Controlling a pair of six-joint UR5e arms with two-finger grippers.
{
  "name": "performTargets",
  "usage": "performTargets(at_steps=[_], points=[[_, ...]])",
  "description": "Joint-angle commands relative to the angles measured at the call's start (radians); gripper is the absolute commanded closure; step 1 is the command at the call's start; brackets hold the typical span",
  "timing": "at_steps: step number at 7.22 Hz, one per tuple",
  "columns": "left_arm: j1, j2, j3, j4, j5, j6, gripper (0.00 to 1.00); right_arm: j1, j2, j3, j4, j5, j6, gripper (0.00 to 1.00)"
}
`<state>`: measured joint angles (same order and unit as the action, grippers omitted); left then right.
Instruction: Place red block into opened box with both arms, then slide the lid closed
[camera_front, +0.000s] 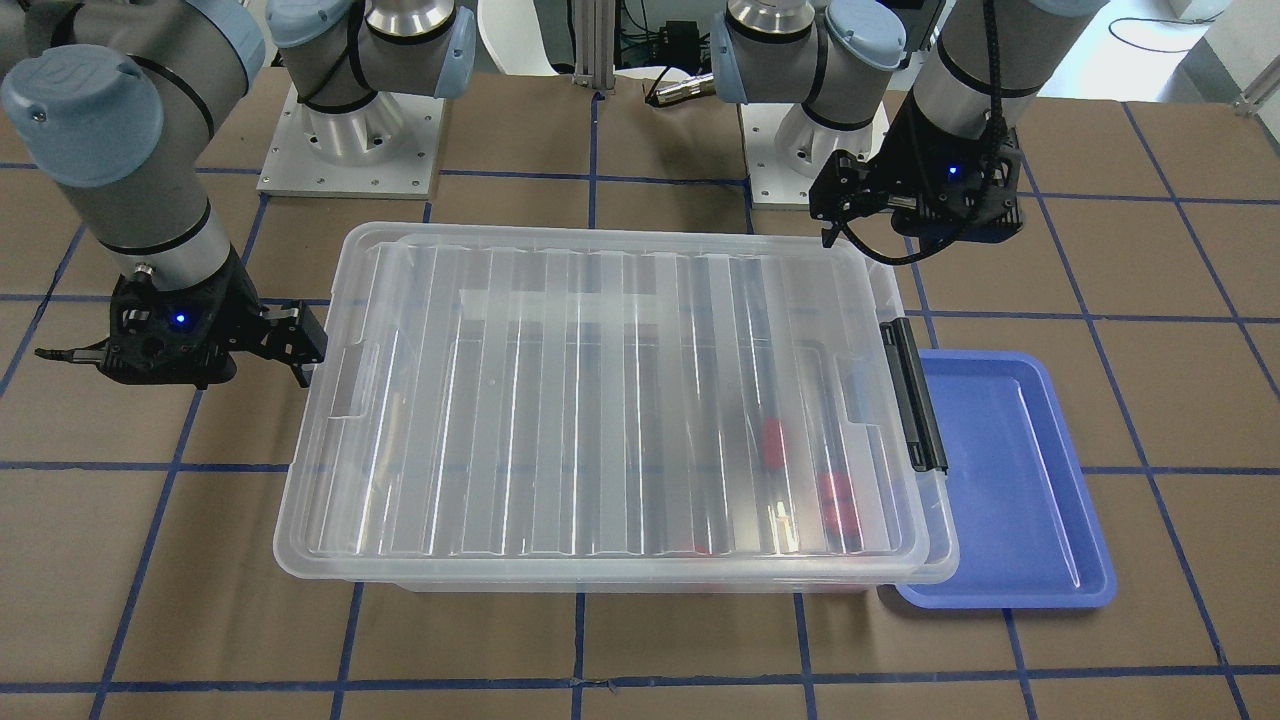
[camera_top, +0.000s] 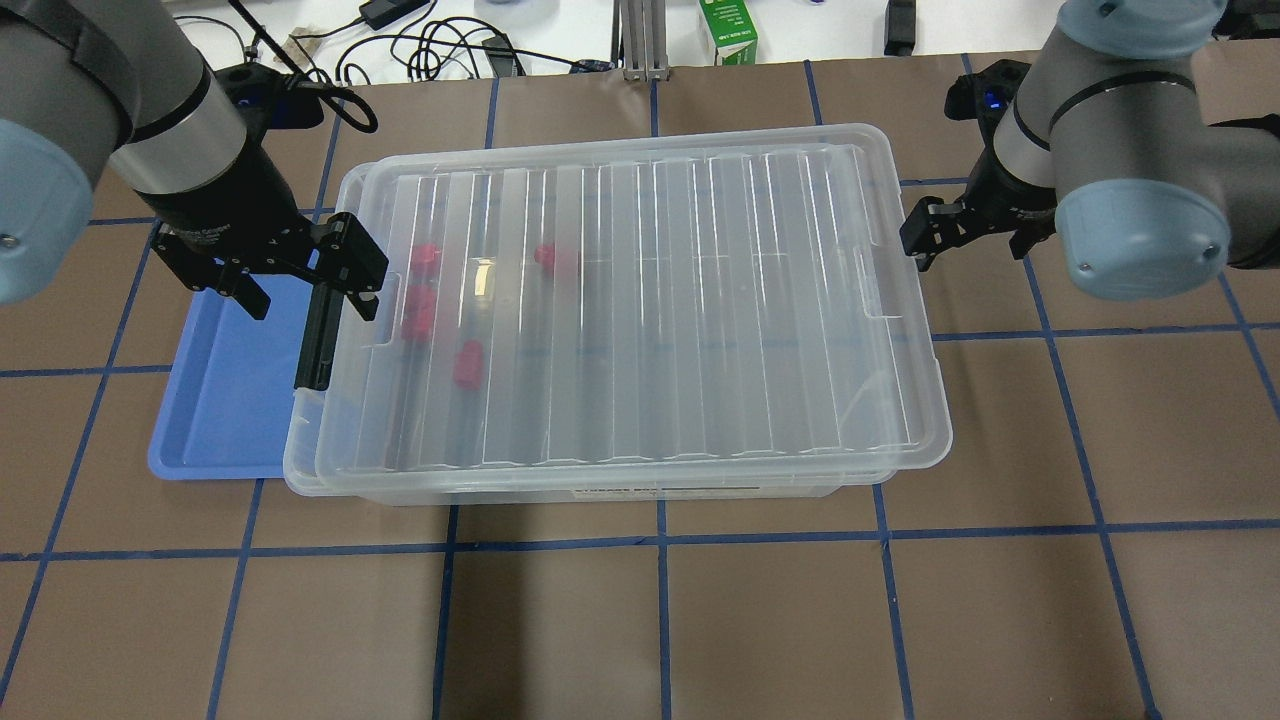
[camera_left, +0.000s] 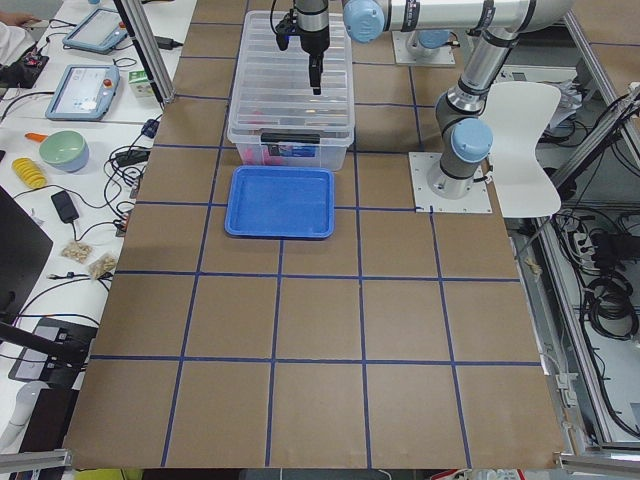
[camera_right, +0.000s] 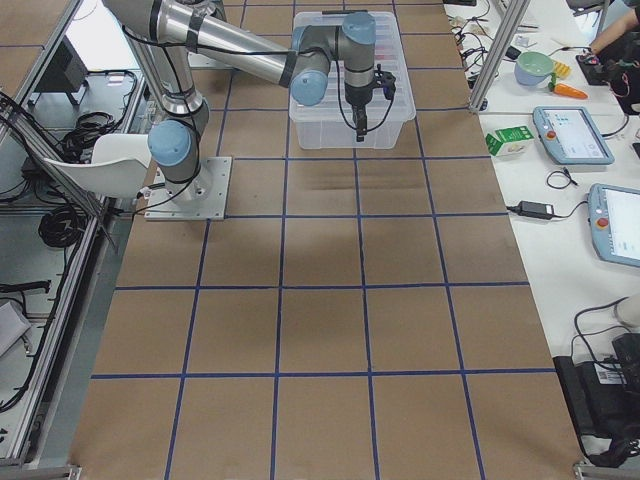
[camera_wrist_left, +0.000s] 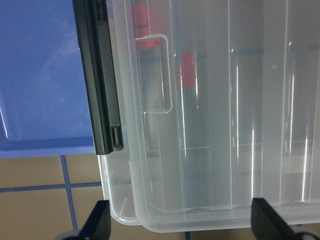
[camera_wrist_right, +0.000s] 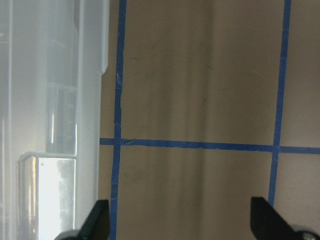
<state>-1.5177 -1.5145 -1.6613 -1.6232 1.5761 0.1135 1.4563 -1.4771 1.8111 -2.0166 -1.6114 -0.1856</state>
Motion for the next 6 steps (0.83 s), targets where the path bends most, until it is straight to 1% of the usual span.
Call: performTargets(at_steps=[1, 2, 3, 4, 5, 6], points=[[0.002, 0.000, 0.000, -0.001, 0.001, 0.000, 0.00, 0.001, -0.044, -0.106, 0.168, 0.001, 0.003, 0.00], [0.002, 0.002, 0.000, -0.003, 0.001, 0.000, 0.00, 0.015, -0.107, -0.143, 0.264, 0.002, 0.023, 0.00], [0.002, 0.005, 0.000, -0.001, 0.001, 0.000, 0.00, 0.047, -0.150, -0.160, 0.313, 0.020, 0.126, 0.00], [0.002, 0.005, 0.000, 0.000, 0.001, 0.000, 0.00, 0.080, -0.153, -0.189, 0.372, 0.013, 0.161, 0.00], [0.002, 0.005, 0.000, -0.001, 0.001, 0.002, 0.00, 0.085, -0.144, -0.203, 0.404, 0.010, 0.163, 0.00], [0.001, 0.005, 0.000, 0.002, -0.001, 0.002, 0.00, 0.085, -0.146, -0.214, 0.404, 0.019, 0.161, 0.00]])
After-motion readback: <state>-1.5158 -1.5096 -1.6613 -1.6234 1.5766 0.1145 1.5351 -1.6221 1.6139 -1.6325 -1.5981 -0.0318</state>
